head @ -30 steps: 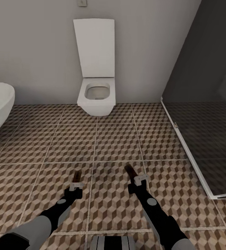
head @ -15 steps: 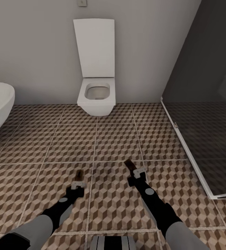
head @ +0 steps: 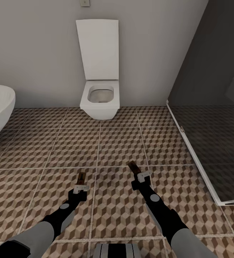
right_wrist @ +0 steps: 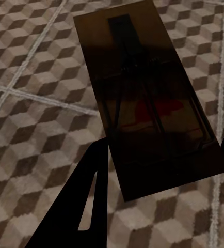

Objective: Take the four mousetraps from the cabinet in the bathroom and place them on the bathroom floor. Make sure all four end up on the same floor surface, and ensure that at least two of them are either under or directly next to the same bathroom sink.

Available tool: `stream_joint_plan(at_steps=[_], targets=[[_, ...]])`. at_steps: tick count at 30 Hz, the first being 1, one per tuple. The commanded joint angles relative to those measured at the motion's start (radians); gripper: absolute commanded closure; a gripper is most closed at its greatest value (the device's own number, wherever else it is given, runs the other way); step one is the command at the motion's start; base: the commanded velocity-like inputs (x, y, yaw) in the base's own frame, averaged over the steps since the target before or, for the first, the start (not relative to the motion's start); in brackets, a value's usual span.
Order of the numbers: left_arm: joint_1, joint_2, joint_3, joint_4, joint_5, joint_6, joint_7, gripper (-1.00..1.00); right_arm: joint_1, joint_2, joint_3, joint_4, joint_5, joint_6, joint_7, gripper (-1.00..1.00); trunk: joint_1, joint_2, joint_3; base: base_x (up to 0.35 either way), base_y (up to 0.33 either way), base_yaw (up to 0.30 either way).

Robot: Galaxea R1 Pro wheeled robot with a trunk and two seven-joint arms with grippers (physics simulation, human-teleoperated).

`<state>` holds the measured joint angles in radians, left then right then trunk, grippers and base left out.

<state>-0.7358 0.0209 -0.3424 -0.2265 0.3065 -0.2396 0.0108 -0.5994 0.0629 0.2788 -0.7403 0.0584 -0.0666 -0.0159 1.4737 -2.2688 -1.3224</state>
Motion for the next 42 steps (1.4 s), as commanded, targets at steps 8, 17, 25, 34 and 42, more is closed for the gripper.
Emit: stream_joint_plan(at_steps=[8, 17, 25, 34, 42], targets=[[-0.001, -0.002, -0.010, -0.014, 0.006, -0.004, 0.005, 1.00, 0.000, 0.000, 0.000, -0.002, 0.005, -0.002, -0.003, 1.00, 0.011, -0.021, -0.011, 0.000, 0.000, 0.000], [-0.001, -0.003, -0.030, -0.016, 0.006, -0.003, 0.005, 1.00, 0.000, 0.000, 0.000, -0.002, 0.006, -0.002, -0.004, 1.00, 0.046, -0.084, -0.050, 0.000, 0.000, 0.000], [-0.001, -0.004, -0.032, -0.016, 0.006, -0.004, 0.005, 1.00, 0.000, -0.001, 0.000, -0.002, 0.006, -0.002, -0.004, 1.00, 0.077, -0.140, -0.088, 0.000, 0.000, 0.000], [-0.001, -0.006, -0.032, -0.016, 0.006, -0.003, 0.005, 1.00, 0.000, -0.002, 0.000, -0.002, 0.006, -0.002, -0.004, 1.00, 0.111, -0.203, -0.130, 0.000, 0.000, 0.000], [-0.001, -0.006, -0.032, -0.016, 0.006, -0.004, 0.005, 1.00, 0.000, -0.005, -0.001, -0.002, 0.006, -0.002, -0.005, 1.00, 0.128, -0.232, -0.170, 0.000, 0.000, 0.000]])
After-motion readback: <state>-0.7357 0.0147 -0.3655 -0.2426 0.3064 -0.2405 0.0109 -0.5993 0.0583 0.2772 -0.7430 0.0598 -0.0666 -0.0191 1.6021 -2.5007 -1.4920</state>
